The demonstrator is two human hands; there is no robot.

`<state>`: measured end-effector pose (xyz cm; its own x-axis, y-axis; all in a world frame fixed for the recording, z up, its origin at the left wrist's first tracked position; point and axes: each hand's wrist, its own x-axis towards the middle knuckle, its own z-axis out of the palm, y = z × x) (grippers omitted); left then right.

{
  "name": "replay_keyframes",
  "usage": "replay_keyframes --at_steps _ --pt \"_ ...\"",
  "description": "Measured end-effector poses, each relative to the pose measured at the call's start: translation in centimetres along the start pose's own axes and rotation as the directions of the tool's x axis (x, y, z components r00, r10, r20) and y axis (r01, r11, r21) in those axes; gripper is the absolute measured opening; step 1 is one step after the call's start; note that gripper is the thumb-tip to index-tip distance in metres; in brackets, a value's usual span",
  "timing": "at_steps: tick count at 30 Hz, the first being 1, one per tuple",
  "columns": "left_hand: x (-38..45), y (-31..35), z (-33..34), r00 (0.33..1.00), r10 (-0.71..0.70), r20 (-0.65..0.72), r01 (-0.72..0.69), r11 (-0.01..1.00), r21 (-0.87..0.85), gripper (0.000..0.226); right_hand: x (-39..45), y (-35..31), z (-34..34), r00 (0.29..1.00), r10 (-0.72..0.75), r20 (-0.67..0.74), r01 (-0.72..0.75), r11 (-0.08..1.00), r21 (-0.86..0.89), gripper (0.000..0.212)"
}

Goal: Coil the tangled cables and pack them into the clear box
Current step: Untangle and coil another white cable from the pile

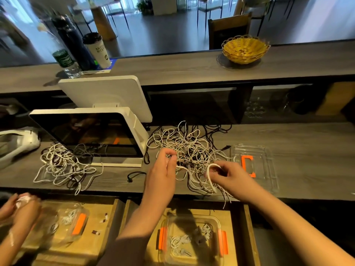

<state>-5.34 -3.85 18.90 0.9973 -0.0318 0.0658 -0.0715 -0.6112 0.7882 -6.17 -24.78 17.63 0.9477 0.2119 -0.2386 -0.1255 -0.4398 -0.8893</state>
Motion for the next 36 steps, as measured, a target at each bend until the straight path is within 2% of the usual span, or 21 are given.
replay_keyframes --at_steps 3,4,6,8,10,11,12,14,16,18,21,24,26,28,29,30,34,36 --pt "-0.5 0.3 0.0 0.999 -0.022 -0.024 0.021 1.000 -0.019 0.015 -0.9 1.4 -1.0 0.999 0.032 -0.042 -0.038 0.987 -0.155 0.011" --pt "-0.8 0.5 0.0 1.000 -0.008 -0.016 0.008 1.000 -0.030 0.014 -1.1 1.7 -1.1 0.997 0.069 -0.030 -0.075 0.960 -0.269 0.022" --pt "-1.3 0.8 0.2 1.000 0.021 0.006 -0.021 0.999 -0.043 0.012 -1.8 1.9 -1.5 0.985 0.168 0.050 -0.118 0.849 -0.514 0.058" --pt "-1.8 0.9 0.3 0.999 0.030 0.030 -0.029 0.999 -0.038 0.011 -2.8 1.2 -2.1 0.962 0.231 0.143 -0.080 0.743 -0.664 0.078" --pt "-2.3 0.8 0.5 0.998 0.010 0.056 -0.009 1.000 -0.020 0.012 -3.6 0.3 -2.7 0.959 0.240 0.153 -0.044 0.654 -0.755 0.075" --pt "-2.5 0.8 0.6 0.998 -0.004 0.068 0.005 1.000 -0.011 0.013 -3.7 -0.2 -2.8 0.973 0.204 0.112 -0.039 0.618 -0.785 0.070" --pt "-2.8 0.9 0.7 0.997 -0.016 0.080 0.016 1.000 -0.004 0.014 -3.5 -0.7 -3.0 0.988 0.148 0.053 -0.052 0.627 -0.778 0.064" --pt "-3.2 1.3 1.0 0.993 -0.017 0.113 0.020 1.000 -0.024 0.015 -3.1 -1.5 -3.1 0.999 0.036 -0.013 -0.036 0.772 -0.634 0.049" --pt "-3.4 2.0 1.5 0.988 -0.014 0.152 0.029 0.995 -0.098 0.016 -2.7 -2.0 -2.4 0.999 -0.030 0.033 0.041 0.907 -0.420 0.049" --pt "-3.4 2.6 1.8 0.985 -0.029 0.170 0.062 0.978 -0.197 0.016 -2.6 -2.3 -1.2 0.989 -0.092 0.112 0.119 0.958 -0.261 0.047" --pt "-3.3 3.4 2.0 0.982 -0.058 0.177 0.129 0.897 -0.423 0.017 -3.2 -1.7 0.4 0.979 -0.165 0.117 0.174 0.982 -0.075 0.020" --pt "-3.8 4.2 2.4 0.968 -0.146 0.203 0.244 0.725 -0.644 0.012 -4.1 -0.8 1.0 0.983 -0.179 0.029 0.177 0.981 0.076 0.017" --pt "-4.1 4.6 2.6 0.945 -0.203 0.256 0.326 0.530 -0.783 0.019 -4.7 -0.5 1.0 0.982 -0.187 -0.027 0.189 0.962 0.197 0.021" --pt "-4.0 4.5 2.8 0.920 -0.232 0.317 0.383 0.356 -0.852 0.027 -4.9 -0.6 1.1 0.978 -0.188 -0.094 0.205 0.948 0.244 0.023" --pt "-3.9 4.4 2.8 0.908 -0.237 0.346 0.410 0.333 -0.849 0.029 -5.0 -0.7 1.3 0.975 -0.186 -0.118 0.211 0.946 0.248 0.021" --pt "-3.9 4.2 2.8 0.896 -0.234 0.378 0.441 0.355 -0.824 0.029 -5.0 -0.7 1.5 0.974 -0.180 -0.134 0.210 0.944 0.255 0.019" --pt "-4.5 3.5 2.7 0.840 -0.178 0.513 0.507 0.594 -0.624 0.041 -5.4 -0.8 2.4 0.973 -0.131 -0.189 0.183 0.939 0.292 0.021" --pt "-4.5 3.4 2.6 0.786 -0.149 0.600 0.545 0.625 -0.559 0.054 -5.5 -1.2 2.4 0.969 -0.118 -0.216 0.177 0.943 0.281 0.020"
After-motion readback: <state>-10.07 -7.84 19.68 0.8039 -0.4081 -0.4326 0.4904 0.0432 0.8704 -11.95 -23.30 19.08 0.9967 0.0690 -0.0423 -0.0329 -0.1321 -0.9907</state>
